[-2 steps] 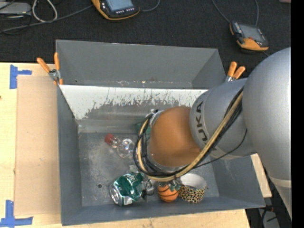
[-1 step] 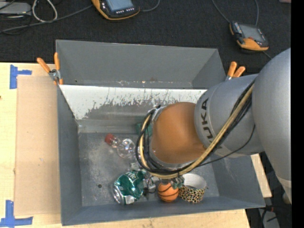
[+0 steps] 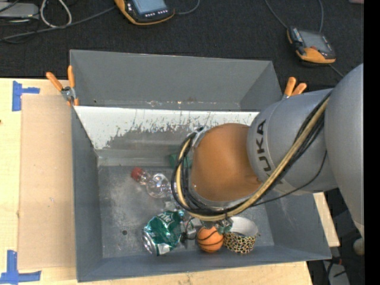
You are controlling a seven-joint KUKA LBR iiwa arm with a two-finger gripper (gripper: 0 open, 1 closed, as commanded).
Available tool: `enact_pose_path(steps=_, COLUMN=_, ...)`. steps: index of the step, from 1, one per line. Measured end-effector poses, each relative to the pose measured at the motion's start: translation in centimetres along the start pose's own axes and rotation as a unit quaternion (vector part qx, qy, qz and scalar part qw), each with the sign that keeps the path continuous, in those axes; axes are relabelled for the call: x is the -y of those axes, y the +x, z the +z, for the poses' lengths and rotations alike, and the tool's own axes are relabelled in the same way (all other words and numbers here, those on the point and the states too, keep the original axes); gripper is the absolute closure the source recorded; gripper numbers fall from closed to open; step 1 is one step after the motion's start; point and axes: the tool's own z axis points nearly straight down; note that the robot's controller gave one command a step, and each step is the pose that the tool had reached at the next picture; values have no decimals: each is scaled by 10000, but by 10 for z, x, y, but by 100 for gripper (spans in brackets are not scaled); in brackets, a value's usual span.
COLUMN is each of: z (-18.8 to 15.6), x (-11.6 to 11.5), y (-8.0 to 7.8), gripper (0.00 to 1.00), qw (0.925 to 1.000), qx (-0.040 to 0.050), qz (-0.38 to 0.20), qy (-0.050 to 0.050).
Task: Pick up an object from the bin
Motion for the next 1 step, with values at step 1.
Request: enact_pose_path(steps=1, z=-24, x=-1, y=0, gripper=100, qw=10000, qx=-3, qz=7, qy=-2)
